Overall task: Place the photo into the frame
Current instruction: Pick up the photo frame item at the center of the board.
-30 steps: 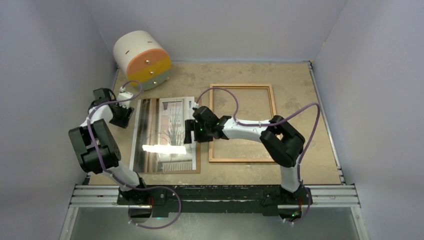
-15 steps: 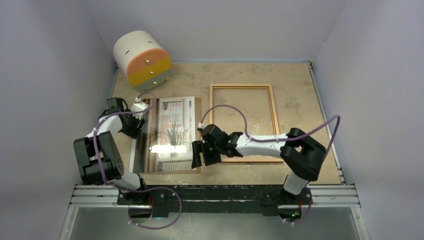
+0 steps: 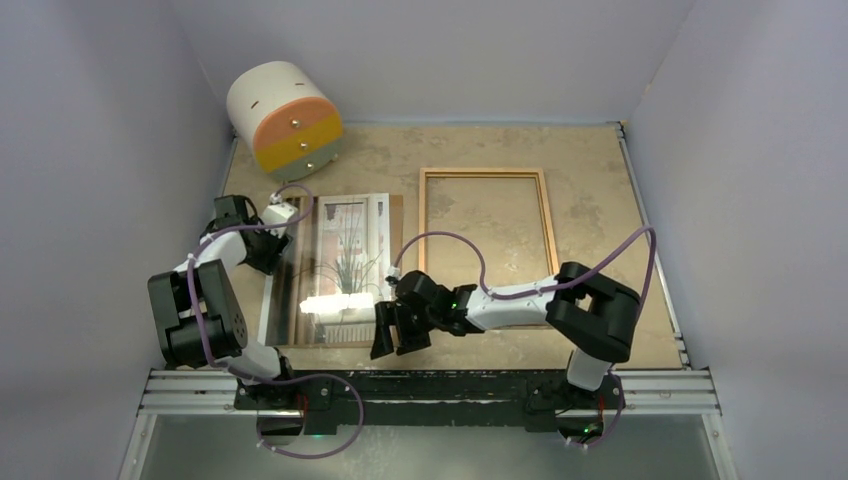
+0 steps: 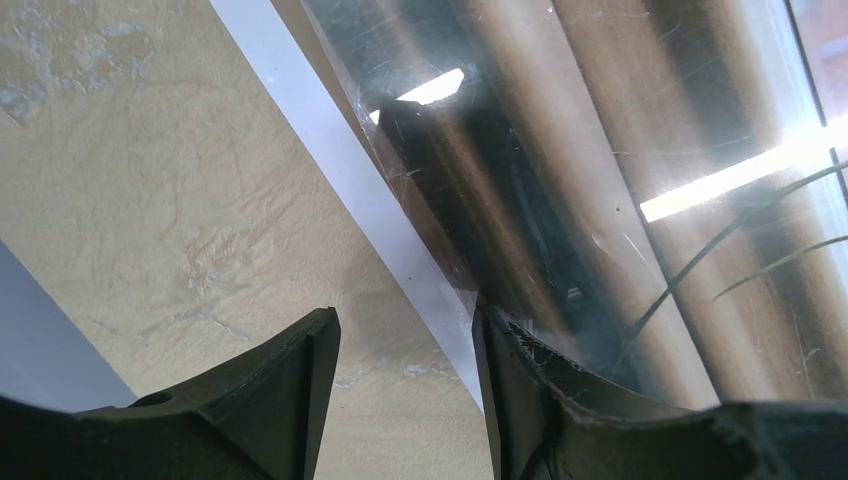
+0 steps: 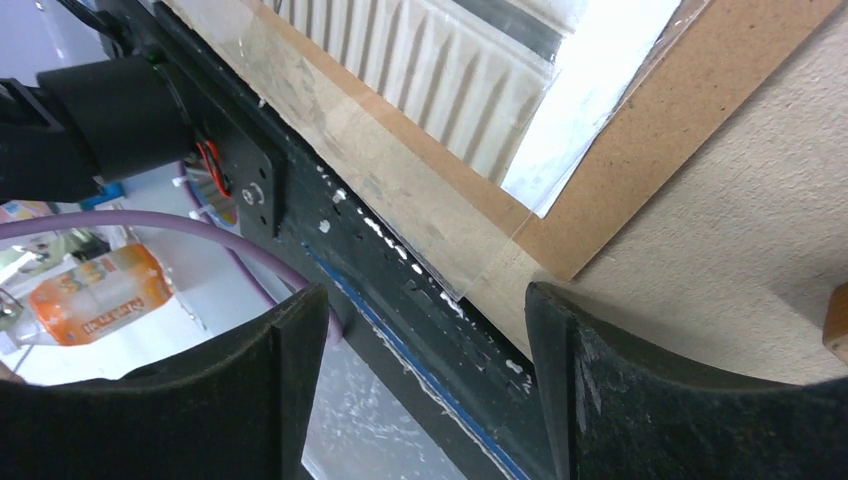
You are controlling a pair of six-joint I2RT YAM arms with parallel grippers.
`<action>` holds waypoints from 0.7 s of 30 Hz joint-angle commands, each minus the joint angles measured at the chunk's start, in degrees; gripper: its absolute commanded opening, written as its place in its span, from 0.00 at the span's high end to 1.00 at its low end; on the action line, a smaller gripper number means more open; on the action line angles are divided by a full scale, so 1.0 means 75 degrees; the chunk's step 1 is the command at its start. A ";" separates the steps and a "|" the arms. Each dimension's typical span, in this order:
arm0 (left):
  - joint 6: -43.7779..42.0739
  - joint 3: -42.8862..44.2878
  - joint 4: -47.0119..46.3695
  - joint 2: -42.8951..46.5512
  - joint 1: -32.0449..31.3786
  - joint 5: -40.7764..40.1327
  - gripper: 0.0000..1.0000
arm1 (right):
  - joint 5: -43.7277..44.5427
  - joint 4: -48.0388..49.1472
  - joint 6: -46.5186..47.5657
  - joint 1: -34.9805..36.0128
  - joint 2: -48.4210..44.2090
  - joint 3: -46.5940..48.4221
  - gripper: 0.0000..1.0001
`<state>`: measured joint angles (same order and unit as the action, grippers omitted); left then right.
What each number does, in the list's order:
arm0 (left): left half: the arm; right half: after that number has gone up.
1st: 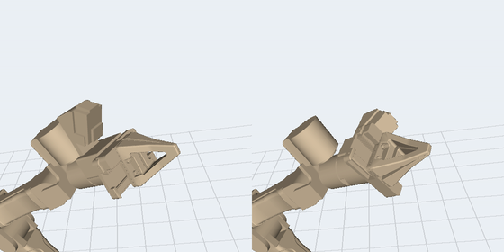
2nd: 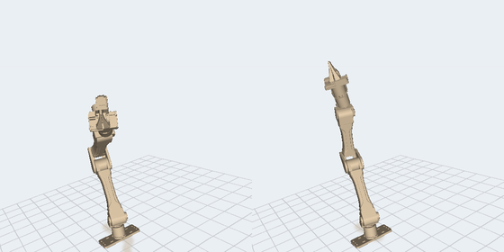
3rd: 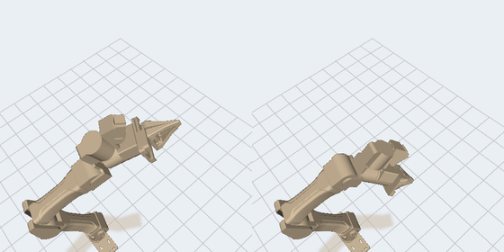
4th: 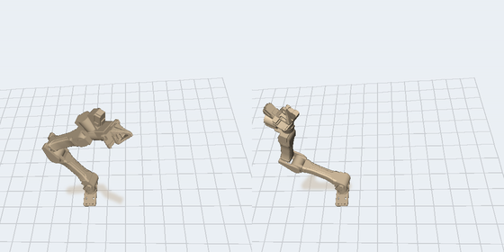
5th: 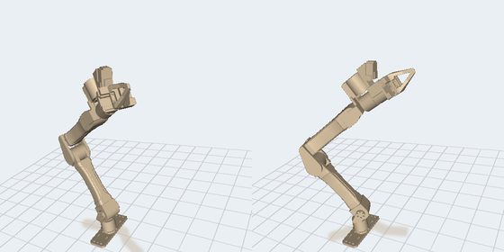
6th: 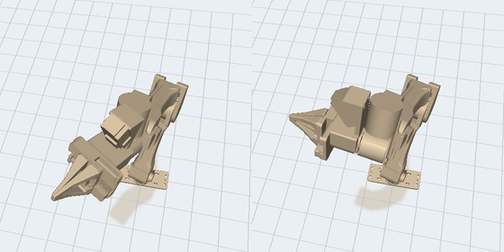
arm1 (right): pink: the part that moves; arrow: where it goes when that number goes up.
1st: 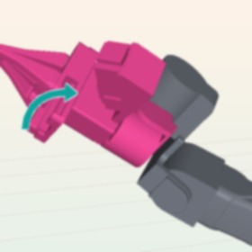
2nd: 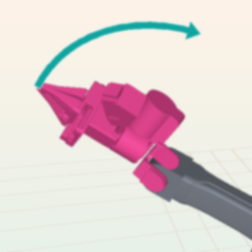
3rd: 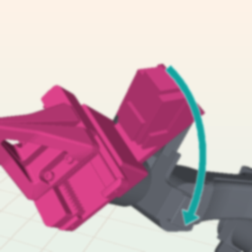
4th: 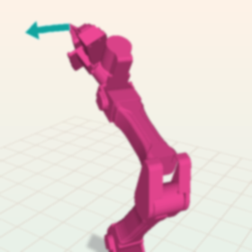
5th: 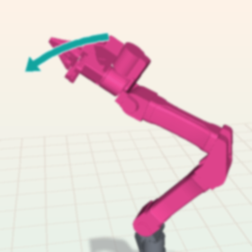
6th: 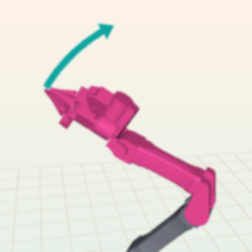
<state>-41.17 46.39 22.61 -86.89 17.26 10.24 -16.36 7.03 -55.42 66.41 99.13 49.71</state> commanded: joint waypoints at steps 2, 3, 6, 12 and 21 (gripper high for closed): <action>-0.0148 -0.0097 0.0000 -0.0174 -0.0123 -0.0399 0.47 | 0.0625 0.1262 -0.1056 -0.0011 -0.0038 -0.0578 0.27; -0.0136 -0.0088 0.0013 -0.0169 -0.0132 -0.0404 0.47 | 0.0551 0.1522 -0.1244 -0.0009 0.0087 -0.0603 0.27; -0.0115 -0.0102 0.0026 -0.0177 -0.0221 -0.0481 0.48 | 0.0659 0.1820 -0.1806 0.0074 0.0369 -0.0605 0.30; -0.0113 -0.0193 0.0038 -0.0215 -0.0290 -0.0464 0.49 | 0.1719 0.2047 -0.2319 0.0342 0.0173 -0.0716 0.32; -0.0316 -0.0473 0.0017 -0.0299 -0.0309 -0.0370 0.54 | 0.1625 0.3121 -0.2170 0.0366 -0.0209 -0.0516 0.33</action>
<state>-41.85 45.74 20.45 -87.00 15.27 7.05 -6.76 24.60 -71.61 69.17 100.82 44.66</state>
